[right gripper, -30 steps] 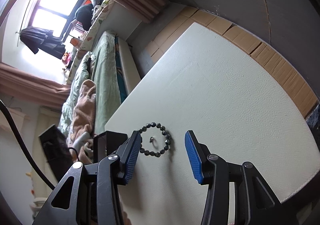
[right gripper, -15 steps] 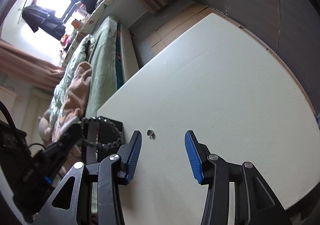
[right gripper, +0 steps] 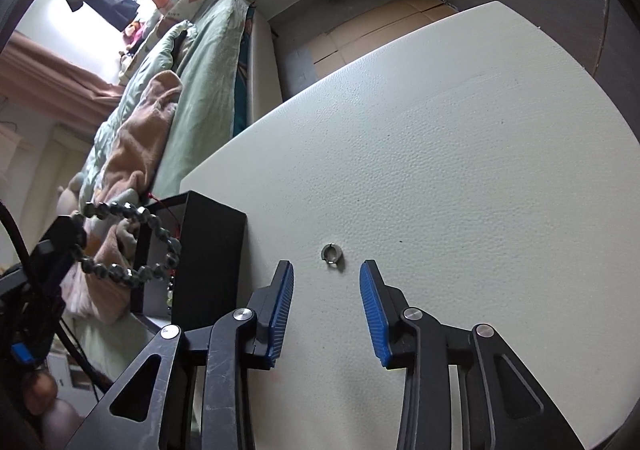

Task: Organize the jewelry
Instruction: 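Carry the grey bracelet to the box with the left tool while the right tool grasps the silver ring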

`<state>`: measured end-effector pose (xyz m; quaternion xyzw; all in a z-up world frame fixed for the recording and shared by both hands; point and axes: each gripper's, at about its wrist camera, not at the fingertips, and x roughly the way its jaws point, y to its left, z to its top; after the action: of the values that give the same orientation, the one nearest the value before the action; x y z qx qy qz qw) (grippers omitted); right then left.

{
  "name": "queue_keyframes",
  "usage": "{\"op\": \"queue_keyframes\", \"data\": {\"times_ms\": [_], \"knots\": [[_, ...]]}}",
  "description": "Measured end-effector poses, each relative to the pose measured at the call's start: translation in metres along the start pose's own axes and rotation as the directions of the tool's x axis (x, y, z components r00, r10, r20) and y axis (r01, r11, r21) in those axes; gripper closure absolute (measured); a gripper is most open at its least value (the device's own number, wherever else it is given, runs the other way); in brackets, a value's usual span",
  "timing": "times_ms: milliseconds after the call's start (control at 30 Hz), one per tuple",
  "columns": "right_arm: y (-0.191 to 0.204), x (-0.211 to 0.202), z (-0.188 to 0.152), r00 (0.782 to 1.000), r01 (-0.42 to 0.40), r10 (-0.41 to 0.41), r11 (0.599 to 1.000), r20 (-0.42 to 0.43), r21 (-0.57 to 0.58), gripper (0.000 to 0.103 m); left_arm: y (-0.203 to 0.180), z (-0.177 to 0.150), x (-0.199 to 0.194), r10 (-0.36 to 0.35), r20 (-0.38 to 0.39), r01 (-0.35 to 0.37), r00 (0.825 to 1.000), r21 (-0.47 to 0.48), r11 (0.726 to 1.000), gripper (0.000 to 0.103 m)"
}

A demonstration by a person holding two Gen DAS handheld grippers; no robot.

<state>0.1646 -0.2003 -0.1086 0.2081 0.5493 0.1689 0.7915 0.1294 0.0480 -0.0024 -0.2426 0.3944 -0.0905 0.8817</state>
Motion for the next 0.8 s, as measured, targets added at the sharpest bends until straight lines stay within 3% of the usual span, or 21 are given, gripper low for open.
{"op": "queue_keyframes", "data": {"times_ms": [367, 567, 600, 633, 800], "knots": [[0.016, 0.015, 0.001, 0.994, 0.109, -0.107, 0.990, 0.021, -0.093, 0.075, 0.018, 0.004, -0.014, -0.005, 0.023, 0.006, 1.000, -0.042, 0.999, 0.093], [0.032, 0.021, -0.001, 0.977, 0.210, -0.200, 0.960, 0.069, -0.183, 0.077, 0.023, 0.006, -0.017, 0.006, 0.028, -0.005, 1.000, -0.047, 0.999, 0.093], [0.034, 0.021, -0.002, 0.974, 0.226, -0.215, 0.953, 0.076, -0.200, 0.079, 0.024, 0.006, -0.017, 0.012, 0.029, -0.010, 0.999, -0.049, 0.999, 0.093], [0.037, 0.022, -0.003, 0.968, 0.251, -0.238, 0.942, 0.083, -0.222, 0.088, 0.026, 0.006, -0.018, 0.026, 0.034, -0.024, 0.999, -0.051, 0.998, 0.093], [0.036, 0.019, -0.004, 0.973, 0.230, -0.219, 0.943, 0.074, -0.239, 0.090, 0.028, 0.005, -0.022, 0.078, 0.054, -0.076, 0.995, -0.044, 0.996, 0.093]]}}
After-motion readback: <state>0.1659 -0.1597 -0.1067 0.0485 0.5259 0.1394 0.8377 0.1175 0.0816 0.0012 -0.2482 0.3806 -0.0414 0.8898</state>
